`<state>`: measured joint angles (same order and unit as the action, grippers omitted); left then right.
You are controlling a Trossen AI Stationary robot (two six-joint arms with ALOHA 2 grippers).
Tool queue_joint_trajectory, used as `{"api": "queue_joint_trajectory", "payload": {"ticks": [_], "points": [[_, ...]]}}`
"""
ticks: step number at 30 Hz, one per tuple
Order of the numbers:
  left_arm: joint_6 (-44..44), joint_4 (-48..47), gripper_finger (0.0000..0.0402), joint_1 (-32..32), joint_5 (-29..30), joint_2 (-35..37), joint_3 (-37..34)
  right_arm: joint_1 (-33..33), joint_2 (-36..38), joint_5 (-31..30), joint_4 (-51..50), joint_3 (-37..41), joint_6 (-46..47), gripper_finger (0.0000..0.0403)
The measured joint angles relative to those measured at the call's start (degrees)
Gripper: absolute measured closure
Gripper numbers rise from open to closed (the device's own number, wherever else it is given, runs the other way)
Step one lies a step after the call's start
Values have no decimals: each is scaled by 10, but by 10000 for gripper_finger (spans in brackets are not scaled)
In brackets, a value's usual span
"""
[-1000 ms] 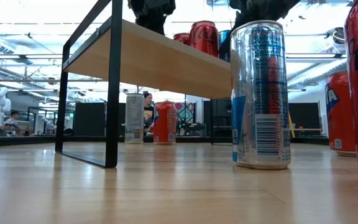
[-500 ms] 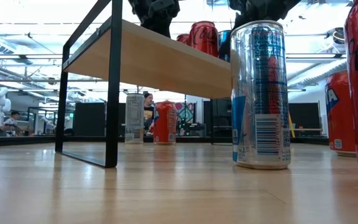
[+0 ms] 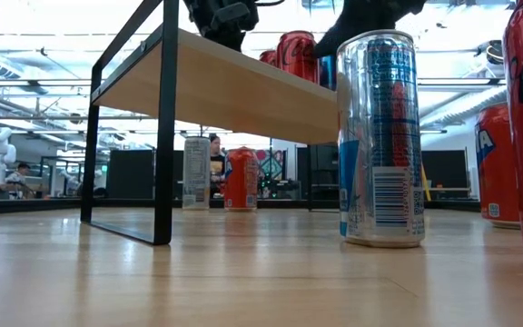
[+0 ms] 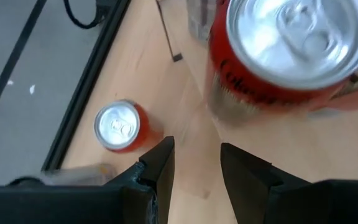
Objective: Place canned beverage on shelf
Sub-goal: Put the top red soda can on the shelf
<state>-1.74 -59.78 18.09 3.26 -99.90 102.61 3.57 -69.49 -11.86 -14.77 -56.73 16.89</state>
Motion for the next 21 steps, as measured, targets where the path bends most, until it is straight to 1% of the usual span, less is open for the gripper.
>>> {"api": "queue_joint_trajectory", "payload": {"ticks": [7, 11, 21], "points": [[59, -30, 265, -4, 1, 11, 0, -13, -7, -6, 1, 0, -11, 403], [82, -38, 265, -14, 2, 16, 0, -18, -7, -29, -4, 0, -11, 403], [89, -41, 265, -37, 2, 17, 0, -21, -7, -30, 2, 0, -11, 403]]}}
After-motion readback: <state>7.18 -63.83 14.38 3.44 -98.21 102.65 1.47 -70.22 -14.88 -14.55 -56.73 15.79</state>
